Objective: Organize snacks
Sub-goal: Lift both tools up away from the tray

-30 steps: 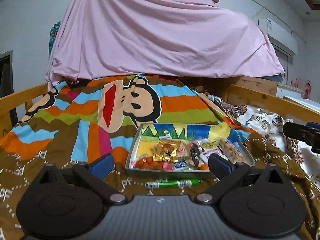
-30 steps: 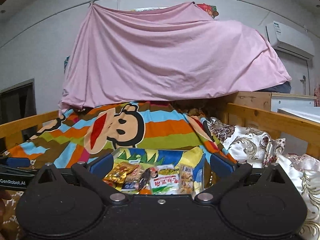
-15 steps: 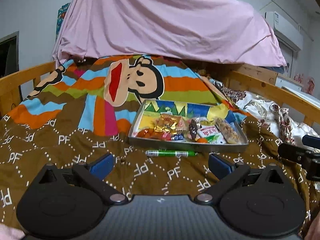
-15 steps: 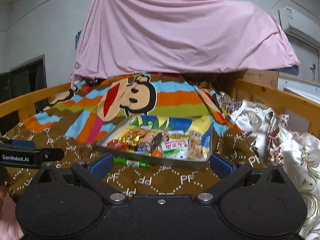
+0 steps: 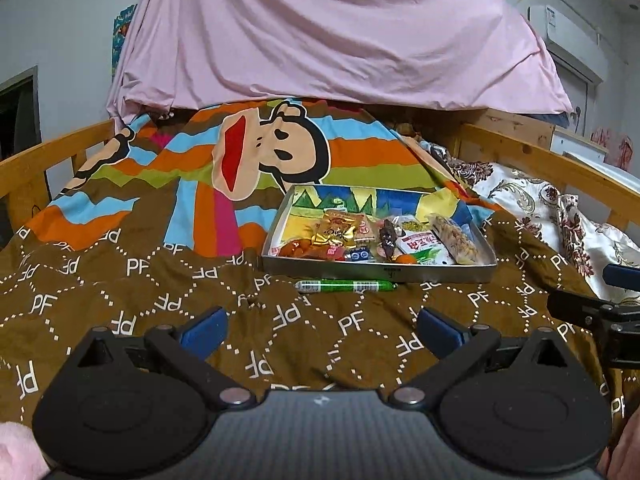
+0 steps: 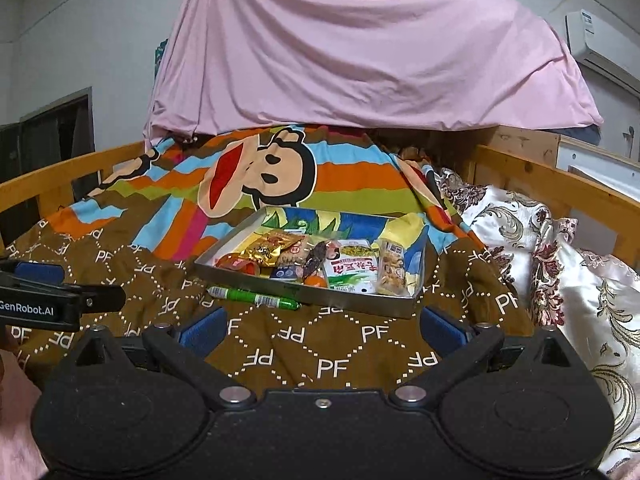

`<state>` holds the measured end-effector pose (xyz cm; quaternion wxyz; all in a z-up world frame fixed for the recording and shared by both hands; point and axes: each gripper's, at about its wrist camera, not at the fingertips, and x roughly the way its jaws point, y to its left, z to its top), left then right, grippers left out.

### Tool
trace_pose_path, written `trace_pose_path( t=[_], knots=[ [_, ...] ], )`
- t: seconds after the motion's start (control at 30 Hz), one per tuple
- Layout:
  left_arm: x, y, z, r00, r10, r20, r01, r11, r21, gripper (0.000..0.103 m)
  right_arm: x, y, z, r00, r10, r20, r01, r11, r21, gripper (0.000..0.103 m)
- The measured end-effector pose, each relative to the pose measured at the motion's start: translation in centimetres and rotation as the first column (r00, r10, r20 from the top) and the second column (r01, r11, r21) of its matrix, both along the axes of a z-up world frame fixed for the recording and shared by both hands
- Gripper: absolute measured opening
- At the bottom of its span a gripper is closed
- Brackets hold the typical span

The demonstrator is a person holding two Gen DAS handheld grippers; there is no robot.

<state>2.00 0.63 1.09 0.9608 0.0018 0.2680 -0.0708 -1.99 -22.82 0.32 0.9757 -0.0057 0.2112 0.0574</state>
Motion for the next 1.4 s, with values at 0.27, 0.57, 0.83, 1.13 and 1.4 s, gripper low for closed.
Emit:
trace_pose_path(
  t=[0.27,0.57,0.83,1.13,1.4],
  knots=[
    [-0.6,0.0,-0.1,1.000,0.005,-0.021,-0.004,1.000,0.015,0.103,-0.1,0.2,-0.3,0.999,0.008,-0.043,-0.008,1.000,-0.009,0.102],
    [-1.1,-0.5,-0.3,1.000,0.001,-0.029,0.001,0.998,0.058,0.103,-0.3,0.6,-0.7,0.997,0.013,-0.079,-0.015,0.999,-0.030,0.102],
    [-0.8,-0.4,-0.4,0.999,0.011,-0.045,-0.008,0.998,0.064,0.103,-0.1,0.6,-0.9,0.995,0.012,-0.097,-0.014,1.000,-0.027,0.102],
    [0.3,-0.4,-0.7,0.996,0.003,-0.089,0.002,0.998,0.056,0.103,1.1,0.1,-1.2,0.989,0.000,-0.145,0.001,1.000,0.003,0.102],
    [1.3,-0.2,-0.8,0.991,0.001,-0.137,0.003,0.999,0.032,0.103,2.2,0.2,-1.6,0.982,0.008,-0.189,-0.006,1.000,0.013,0.102]
  ],
)
